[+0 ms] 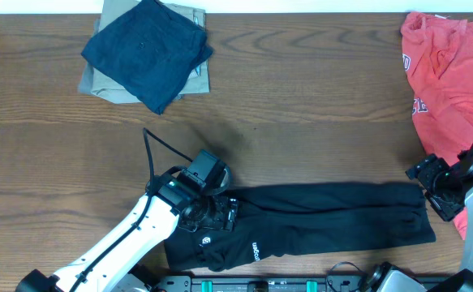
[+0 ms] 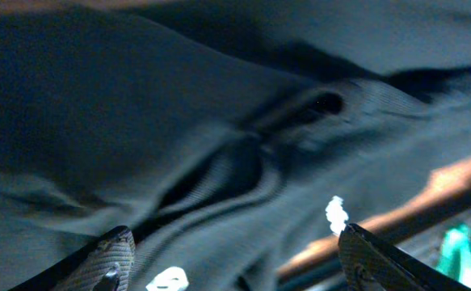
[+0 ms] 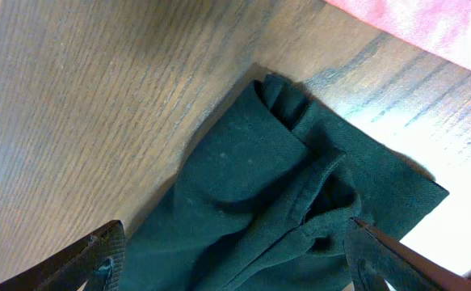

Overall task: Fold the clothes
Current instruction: 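Grasp the strip's left end with the left gripper, right end with right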

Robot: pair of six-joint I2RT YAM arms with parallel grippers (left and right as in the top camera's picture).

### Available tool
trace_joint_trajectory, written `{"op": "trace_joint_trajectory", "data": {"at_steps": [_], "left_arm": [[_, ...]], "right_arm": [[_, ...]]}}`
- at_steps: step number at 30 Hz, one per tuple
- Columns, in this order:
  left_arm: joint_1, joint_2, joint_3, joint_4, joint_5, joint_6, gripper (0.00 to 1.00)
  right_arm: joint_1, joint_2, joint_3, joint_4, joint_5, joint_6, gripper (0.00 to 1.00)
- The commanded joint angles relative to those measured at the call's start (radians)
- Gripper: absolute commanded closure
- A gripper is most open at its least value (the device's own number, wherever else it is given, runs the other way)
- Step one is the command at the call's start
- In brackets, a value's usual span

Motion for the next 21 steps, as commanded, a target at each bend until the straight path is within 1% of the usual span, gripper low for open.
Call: {"op": "trace_joint_trajectory", "data": {"at_steps": [1, 4, 7, 10, 16, 21], "left_arm": [[-0.002, 0.023, -0.002, 0.013, -0.154, 0.000, 0.18], [-0.003, 0.064, -0.002, 0.039, -0.126, 0.015, 0.18], [-0.003, 0.119, -0.002, 0.066, -0.057, 0.034, 0.19], [-0.011, 0.166, -0.002, 0.078, 0.013, 0.037, 0.25], [-0.042, 0.169, -0.002, 0.071, 0.023, 0.035, 0.30], [-0.042, 0.154, -0.002, 0.050, 0.023, 0.036, 0.32]], "right_arm": [[-0.017, -0.013, -0.002, 0.003, -0.034, -0.018, 0.16], [-0.017, -0.013, -0.002, 0.002, -0.041, -0.018, 0.16], [-0.017, -0.013, -0.002, 0.001, -0.041, -0.018, 0.16], [-0.017, -0.013, -0.002, 0.001, -0.043, -0.026, 0.16], [-0.017, -0.013, -0.002, 0.000, -0.044, -0.041, 0.16], [-0.017, -0.013, -0.002, 0.000, -0.044, -0.041, 0.16]]}}
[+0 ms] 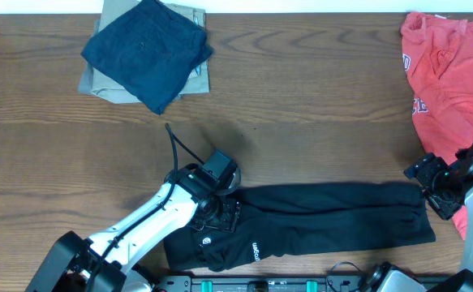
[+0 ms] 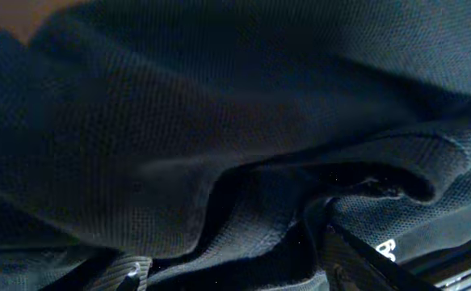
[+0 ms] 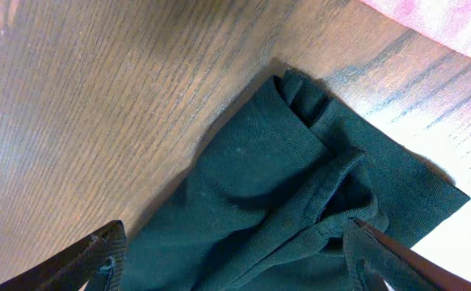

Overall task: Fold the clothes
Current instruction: 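Grasp the strip's left end with the left gripper, right end with right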

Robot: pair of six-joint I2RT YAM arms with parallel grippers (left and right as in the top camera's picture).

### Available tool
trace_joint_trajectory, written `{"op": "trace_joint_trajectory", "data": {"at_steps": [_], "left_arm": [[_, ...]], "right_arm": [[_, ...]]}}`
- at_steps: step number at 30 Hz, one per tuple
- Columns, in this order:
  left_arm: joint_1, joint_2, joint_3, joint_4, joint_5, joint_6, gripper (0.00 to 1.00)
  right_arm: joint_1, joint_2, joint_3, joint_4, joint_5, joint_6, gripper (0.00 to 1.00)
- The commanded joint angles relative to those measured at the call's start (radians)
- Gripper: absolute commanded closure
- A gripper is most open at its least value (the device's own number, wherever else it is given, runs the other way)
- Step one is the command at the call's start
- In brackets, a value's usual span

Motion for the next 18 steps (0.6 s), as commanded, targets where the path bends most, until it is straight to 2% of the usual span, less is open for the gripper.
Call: {"op": "trace_joint_trajectory", "data": {"at_steps": [1, 4, 8, 11, 16, 18], "left_arm": [[-0.003, -0.019, -0.002, -0.019, 0.017, 0.008, 0.35], [-0.003, -0.021, -0.002, -0.046, 0.018, 0.009, 0.45], [-0.003, -0.021, -0.002, -0.109, 0.018, 0.009, 0.65], [-0.003, -0.021, -0.002, -0.143, 0.023, 0.010, 0.66], [-0.003, -0.021, -0.002, -0.150, 0.151, 0.051, 0.65], [-0.003, -0.021, -0.002, -0.150, 0.151, 0.055, 0.65]], "right_arm": [[-0.017, -0.013, -0.002, -0.002, -0.008, -0.019, 0.16], [-0.017, -0.013, -0.002, -0.002, -0.008, -0.021, 0.16], [-0.017, -0.013, -0.002, -0.002, -0.008, -0.021, 0.16], [-0.017, -0.013, -0.002, -0.002, -0.008, -0.020, 0.16], [-0.017, -0.013, -0.002, -0.004, -0.008, -0.021, 0.17], [-0.017, -0.013, -0.002, -0.005, -0.008, -0.021, 0.16]]}}
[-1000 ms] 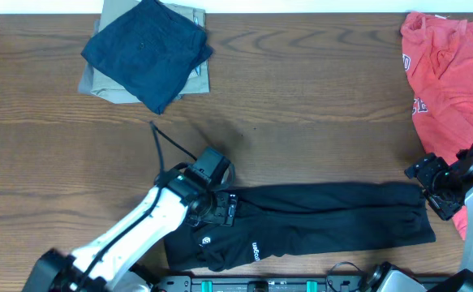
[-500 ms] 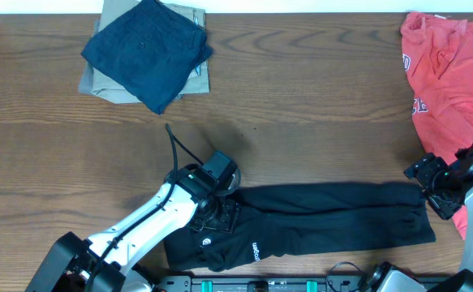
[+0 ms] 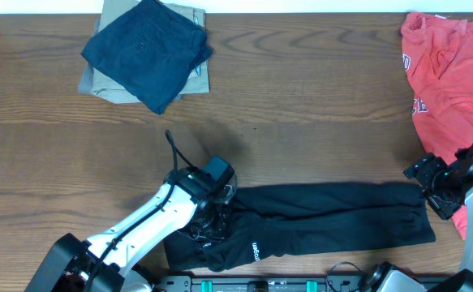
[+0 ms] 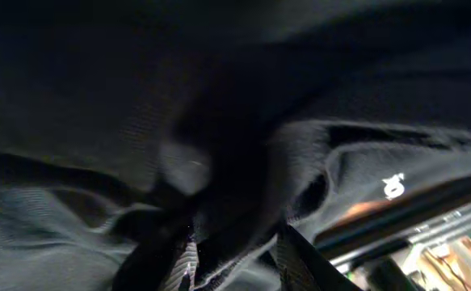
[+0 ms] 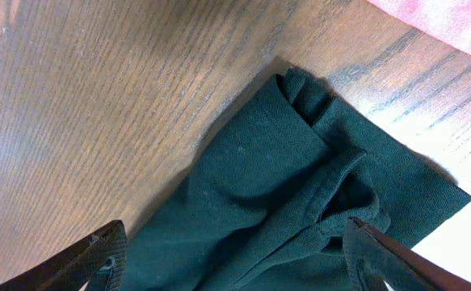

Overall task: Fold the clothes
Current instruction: 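Grasp the strip's left end with the left gripper, right end with right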

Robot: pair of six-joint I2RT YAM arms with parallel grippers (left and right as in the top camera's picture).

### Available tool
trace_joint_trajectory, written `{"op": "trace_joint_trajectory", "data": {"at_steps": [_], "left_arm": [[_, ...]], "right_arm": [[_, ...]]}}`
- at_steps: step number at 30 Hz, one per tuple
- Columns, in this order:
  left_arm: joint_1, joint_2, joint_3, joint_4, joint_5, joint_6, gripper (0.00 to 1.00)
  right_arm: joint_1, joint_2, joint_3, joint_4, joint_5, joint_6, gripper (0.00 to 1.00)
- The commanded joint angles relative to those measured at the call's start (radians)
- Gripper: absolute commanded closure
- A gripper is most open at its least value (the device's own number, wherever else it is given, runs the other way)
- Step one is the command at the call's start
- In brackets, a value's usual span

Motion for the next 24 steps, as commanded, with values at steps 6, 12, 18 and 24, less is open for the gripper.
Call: {"op": "trace_joint_trajectory", "data": {"at_steps": [6, 12, 18, 24], "left_arm": [[-0.002, -0.013, -0.002, -0.008, 0.058, 0.031, 0.74], [-0.002, -0.013, -0.002, -0.080, 0.058, 0.031, 0.94], [-0.007, -0.020, -0.002, -0.162, 0.060, 0.031, 0.94], [-0.063, -0.048, -0.002, -0.170, 0.074, 0.034, 0.42]], "right_arm": [[-0.017, -0.013, -0.002, -0.005, -0.004, -0.018, 0.16], [-0.017, -0.013, -0.002, -0.006, -0.005, -0.036, 0.16], [-0.017, -0.013, -0.002, -0.011, -0.005, -0.035, 0.17], [-0.017, -0.013, -0.002, -0.014, -0.005, -0.035, 0.16]]}}
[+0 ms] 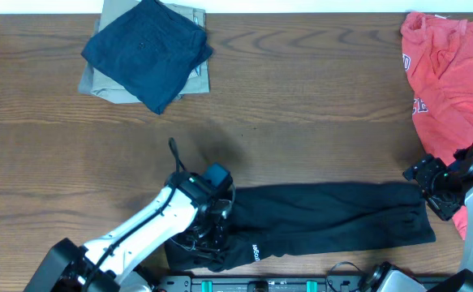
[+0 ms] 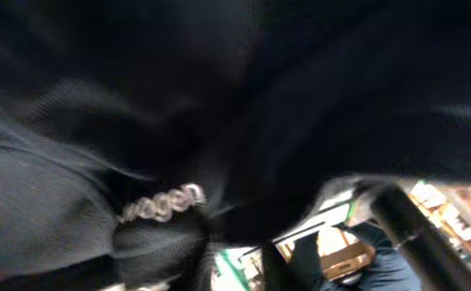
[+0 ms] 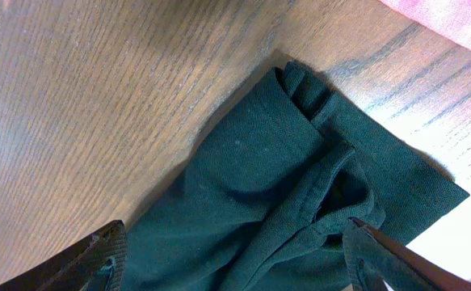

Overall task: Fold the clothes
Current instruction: 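Grasp the strip's left end with the left gripper, right end with right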

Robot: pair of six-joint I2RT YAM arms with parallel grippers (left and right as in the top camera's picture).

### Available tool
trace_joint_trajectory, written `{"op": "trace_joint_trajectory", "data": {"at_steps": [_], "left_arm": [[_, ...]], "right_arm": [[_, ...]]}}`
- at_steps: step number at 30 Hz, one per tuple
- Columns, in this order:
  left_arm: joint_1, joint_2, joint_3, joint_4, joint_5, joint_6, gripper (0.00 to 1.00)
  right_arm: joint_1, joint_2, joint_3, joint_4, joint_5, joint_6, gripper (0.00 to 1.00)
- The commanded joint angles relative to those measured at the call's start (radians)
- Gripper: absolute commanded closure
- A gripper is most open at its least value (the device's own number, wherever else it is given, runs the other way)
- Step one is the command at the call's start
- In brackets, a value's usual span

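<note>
A black garment (image 1: pixel 333 215) lies as a long strip along the front of the wooden table (image 1: pixel 301 97). My left gripper (image 1: pixel 213 225) sits on its bunched left end. In the left wrist view dark cloth (image 2: pixel 219 97) with white lettering fills the frame and hangs around the left gripper (image 2: pixel 235 275), which looks shut on a fold of it; the fingers are mostly hidden. My right gripper (image 1: pixel 425 188) hovers at the garment's right end. It is open, and its fingers (image 3: pixel 106 250) straddle the rumpled hem (image 3: pixel 275 186) without touching it.
A folded navy cloth (image 1: pixel 147 49) lies on a folded tan one (image 1: pixel 98 81) at the back left. A red shirt (image 1: pixel 447 73) is spread at the right edge, close to my right arm. The table's front edge and a rail (image 1: pixel 244 284) run just below the garment.
My left gripper has shifted slightly toward the front edge with cloth in it. Its view now shows the fold raised, with the room visible beneath. The right gripper has not moved.
My left gripper stood open over the garment's left end, then was open and pressed into the cloth. Its fingers were then drawn in around a fold, and now the fold is held and raised. The right gripper stayed open over the right end throughout.
</note>
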Motion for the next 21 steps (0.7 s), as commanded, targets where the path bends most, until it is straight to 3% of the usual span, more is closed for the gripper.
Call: {"op": "trace_joint_trajectory", "data": {"at_steps": [1, 4, 6, 8, 10, 16, 21], "left_arm": [[-0.021, -0.016, -0.002, -0.006, 0.008, 0.001, 0.27], [-0.020, -0.016, -0.002, -0.002, 0.008, -0.002, 0.28], [-0.018, -0.016, 0.003, 0.008, 0.008, -0.001, 0.38], [-0.018, -0.019, 0.020, 0.013, 0.008, -0.001, 0.61], [-0.018, -0.030, 0.050, 0.009, 0.008, 0.000, 0.94], [-0.018, -0.120, 0.117, 0.044, -0.018, 0.013, 0.94], [-0.018, -0.129, 0.115, 0.133, -0.018, -0.069, 0.94]], "right_arm": [[-0.017, -0.013, -0.002, 0.000, -0.005, -0.016, 0.16], [-0.017, -0.013, -0.002, 0.000, -0.005, -0.016, 0.17], [-0.017, -0.013, -0.002, 0.000, -0.005, -0.016, 0.16], [-0.017, -0.013, -0.002, 0.000, -0.005, -0.016, 0.16], [-0.017, -0.013, -0.002, 0.000, -0.008, -0.016, 0.16], [-0.016, -0.013, -0.002, -0.010, -0.008, -0.016, 0.17], [0.004, -0.013, -0.002, -0.010, -0.044, -0.016, 0.29]]}}
